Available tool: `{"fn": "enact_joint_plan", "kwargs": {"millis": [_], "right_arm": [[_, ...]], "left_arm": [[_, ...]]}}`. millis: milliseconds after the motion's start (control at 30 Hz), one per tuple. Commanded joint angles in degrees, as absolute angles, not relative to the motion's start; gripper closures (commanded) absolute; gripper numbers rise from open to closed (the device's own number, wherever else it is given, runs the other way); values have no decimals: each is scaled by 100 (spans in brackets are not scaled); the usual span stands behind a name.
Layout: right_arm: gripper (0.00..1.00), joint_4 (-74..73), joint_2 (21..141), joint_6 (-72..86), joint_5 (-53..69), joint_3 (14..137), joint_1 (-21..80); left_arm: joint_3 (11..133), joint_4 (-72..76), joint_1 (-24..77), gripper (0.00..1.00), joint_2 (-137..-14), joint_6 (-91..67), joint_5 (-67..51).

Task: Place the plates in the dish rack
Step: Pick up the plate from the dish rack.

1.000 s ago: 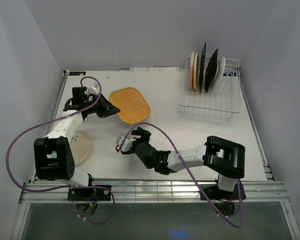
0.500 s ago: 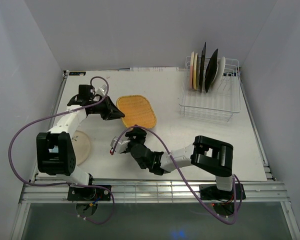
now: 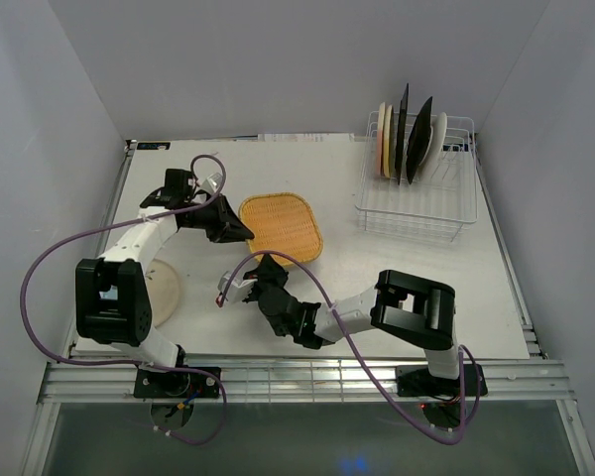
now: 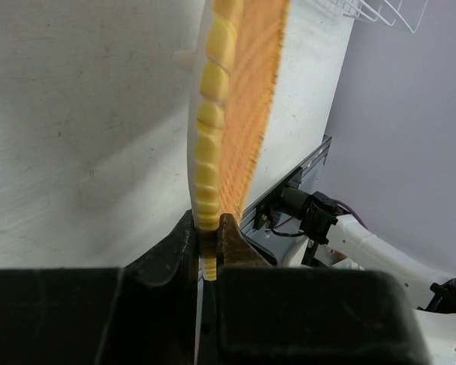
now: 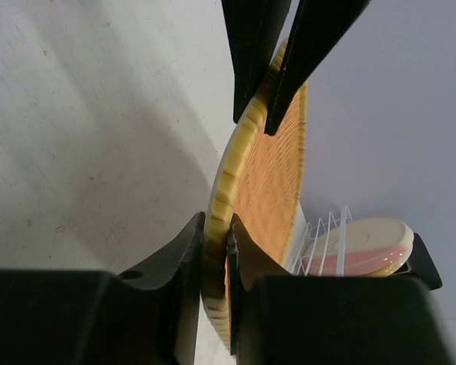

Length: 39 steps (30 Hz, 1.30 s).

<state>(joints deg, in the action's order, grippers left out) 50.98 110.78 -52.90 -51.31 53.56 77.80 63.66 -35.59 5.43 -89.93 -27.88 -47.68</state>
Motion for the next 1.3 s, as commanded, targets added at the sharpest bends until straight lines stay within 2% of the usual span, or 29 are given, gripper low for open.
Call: {"fn": "enact_joint_plan", "kwargs": {"millis": [0, 67, 233, 267, 300, 333, 433, 533, 600, 833, 1000, 1267], "right_arm": [[89, 5660, 11004, -5458, -5282, 5502, 7778], [92, 5686, 11013, -5476, -5291, 5502, 7778], [92, 5791, 11013, -5546, -5352, 5476, 7778], [92, 5809, 11004, -5581, -5370, 5467, 7778], [92, 5827, 10995, -5590, -5370, 5467, 7778], [92, 5827, 10986, -5590, -5379, 5458, 7778], [92, 5845, 10960, -5607, -5379, 5440, 7778], [92, 5827, 10934, -5607, -5388, 5423, 7778], [92, 5827, 10916, -5607, -5396, 5405, 7778], [92, 5854, 10784, -5607, -5423, 5318, 7778], [92, 5862, 10696, -5607, -5449, 5273, 7778], [92, 5827, 10363, -5494, -5537, 5133, 7752]], "left_arm": [[6609, -3428, 571, 100, -8947, -2663, -5238], [6627, -3437, 571, 100, -9026, -2654, -5291], [6680, -3445, 580, 100, -9132, -2610, -5405], [6706, -3445, 571, 97, -9132, -2602, -5431], [6723, -3445, 571, 93, -9141, -2602, -5449], [6724, -3445, 571, 83, -9132, -2593, -5458], [6724, -3410, 571, 73, -9053, -2593, -5449], [6697, -3314, 571, 57, -8939, -2610, -5397], [6689, -3261, 571, 42, -8877, -2610, -5353], [6627, -3094, 571, 13, -8596, -2602, -5256], [6627, -3067, 571, 4, -8499, -2593, -5343], [6715, -2989, 571, 3, -8517, -2601, -5116]]}}
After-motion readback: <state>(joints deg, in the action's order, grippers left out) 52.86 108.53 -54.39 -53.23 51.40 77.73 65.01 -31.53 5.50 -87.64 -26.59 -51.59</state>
